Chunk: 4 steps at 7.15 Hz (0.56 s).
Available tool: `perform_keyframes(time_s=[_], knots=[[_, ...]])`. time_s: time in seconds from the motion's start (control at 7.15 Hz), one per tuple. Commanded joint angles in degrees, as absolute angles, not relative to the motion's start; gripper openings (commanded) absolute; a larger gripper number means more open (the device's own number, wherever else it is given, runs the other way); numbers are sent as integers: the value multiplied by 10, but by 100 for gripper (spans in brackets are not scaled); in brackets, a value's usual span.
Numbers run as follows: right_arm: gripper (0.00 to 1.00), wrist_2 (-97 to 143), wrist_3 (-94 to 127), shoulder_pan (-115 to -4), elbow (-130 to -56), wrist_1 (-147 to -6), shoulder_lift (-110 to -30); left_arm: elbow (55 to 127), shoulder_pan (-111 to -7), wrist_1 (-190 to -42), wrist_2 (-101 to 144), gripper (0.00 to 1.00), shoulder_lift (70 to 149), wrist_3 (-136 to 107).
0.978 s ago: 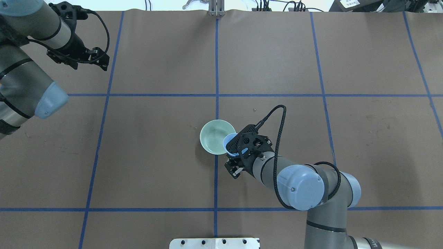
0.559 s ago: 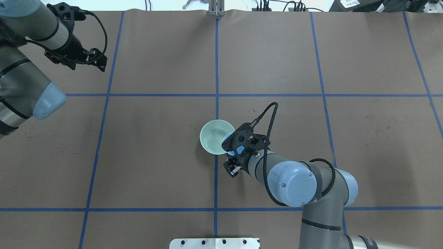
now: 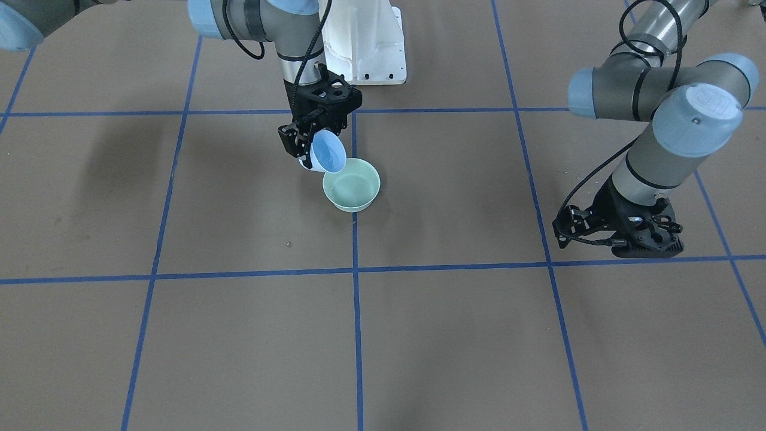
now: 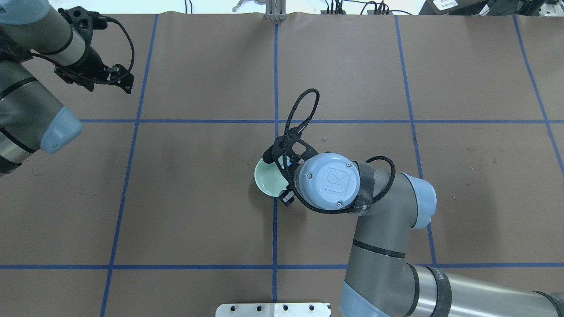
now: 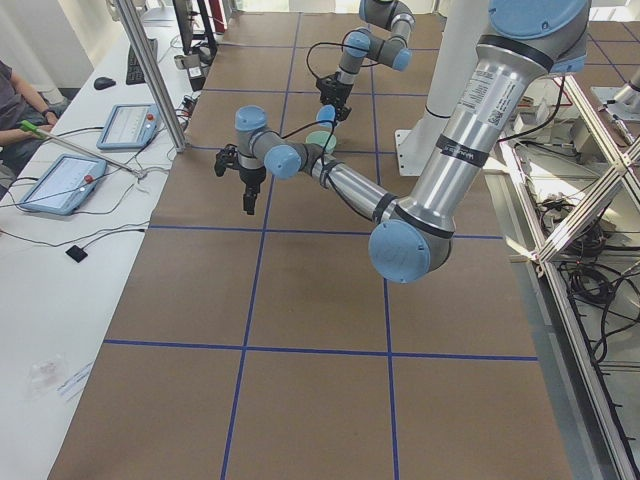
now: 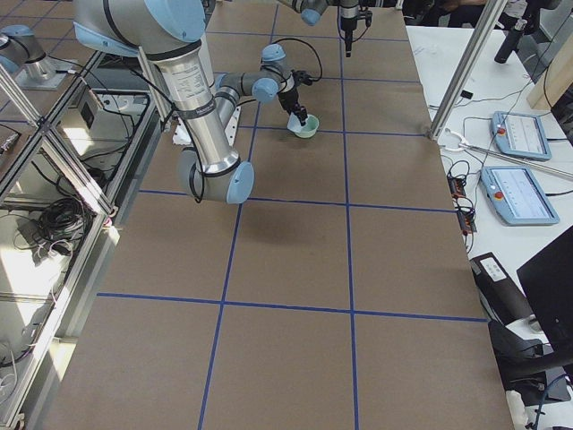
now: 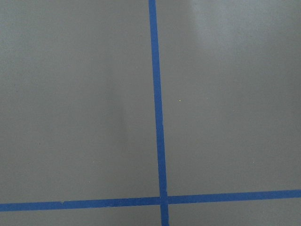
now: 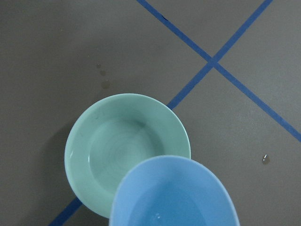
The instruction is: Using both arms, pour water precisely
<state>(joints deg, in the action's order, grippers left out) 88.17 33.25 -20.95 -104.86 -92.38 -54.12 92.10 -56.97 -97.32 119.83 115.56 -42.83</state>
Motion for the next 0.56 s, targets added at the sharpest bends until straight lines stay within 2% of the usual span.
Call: perform_keyframes(time_s=[0.0, 0.42], knots=[[0, 893, 317, -213, -1013, -988, -493, 917, -570, -974, 1198, 99, 1155, -428], [0, 890, 296, -214, -1002, -1044, -470, 918, -569, -974, 1198, 99, 1155, -428]])
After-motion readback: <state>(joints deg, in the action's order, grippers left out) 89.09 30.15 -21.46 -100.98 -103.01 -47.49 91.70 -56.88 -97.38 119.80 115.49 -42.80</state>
